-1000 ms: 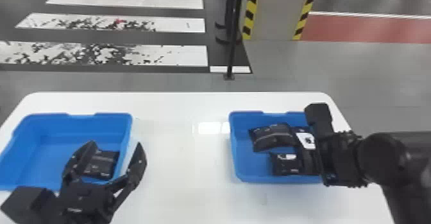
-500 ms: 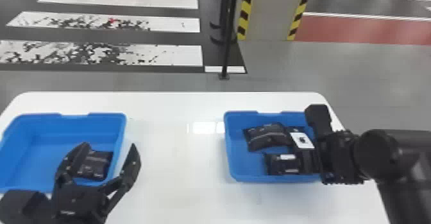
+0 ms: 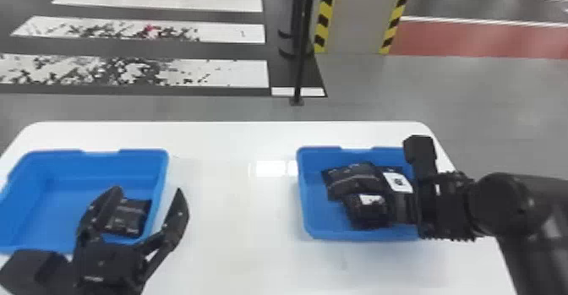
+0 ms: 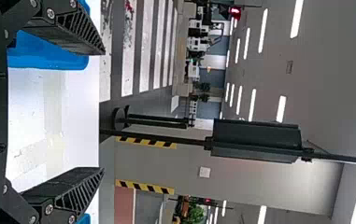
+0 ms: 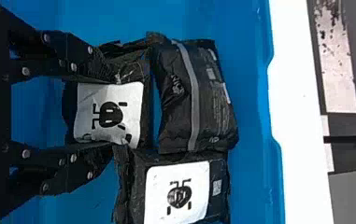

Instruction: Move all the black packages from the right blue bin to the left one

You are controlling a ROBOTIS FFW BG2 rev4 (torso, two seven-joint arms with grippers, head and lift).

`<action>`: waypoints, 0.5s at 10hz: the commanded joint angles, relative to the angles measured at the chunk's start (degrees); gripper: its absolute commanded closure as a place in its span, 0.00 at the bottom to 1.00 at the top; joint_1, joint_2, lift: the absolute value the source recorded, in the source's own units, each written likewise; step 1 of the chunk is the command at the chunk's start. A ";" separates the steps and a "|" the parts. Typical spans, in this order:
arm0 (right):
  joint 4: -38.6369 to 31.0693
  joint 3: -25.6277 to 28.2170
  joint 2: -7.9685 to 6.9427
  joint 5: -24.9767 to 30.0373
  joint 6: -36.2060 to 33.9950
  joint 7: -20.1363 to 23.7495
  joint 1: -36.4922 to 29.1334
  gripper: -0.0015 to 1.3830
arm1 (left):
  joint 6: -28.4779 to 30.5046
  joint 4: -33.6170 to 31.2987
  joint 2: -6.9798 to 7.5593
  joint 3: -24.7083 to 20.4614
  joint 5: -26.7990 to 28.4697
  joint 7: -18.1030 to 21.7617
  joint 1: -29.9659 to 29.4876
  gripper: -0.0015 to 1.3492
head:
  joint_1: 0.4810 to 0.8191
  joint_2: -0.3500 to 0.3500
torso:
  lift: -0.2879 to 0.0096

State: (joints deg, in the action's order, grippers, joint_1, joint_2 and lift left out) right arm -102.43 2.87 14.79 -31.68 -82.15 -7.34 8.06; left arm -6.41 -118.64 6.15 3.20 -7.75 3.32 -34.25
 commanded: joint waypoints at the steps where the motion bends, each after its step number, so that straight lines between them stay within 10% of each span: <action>1: -3.81 0.45 -0.47 -1.34 4.81 -0.05 -3.13 0.83 | -0.63 0.16 0.00 0.00 -0.02 0.02 0.09 0.12 | 0.63 0.39 | 0.52; 5: -10.99 1.25 -0.73 -10.48 19.86 2.68 -9.88 0.83 | -4.29 0.31 -0.26 -0.34 -1.50 -0.16 -0.20 0.12 | 0.63 0.47 | 0.52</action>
State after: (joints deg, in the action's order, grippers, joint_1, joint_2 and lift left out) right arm -113.07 3.96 14.06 -40.31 -64.95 -4.83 -1.03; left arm -10.14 -118.34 5.96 2.87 -8.62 3.17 -34.31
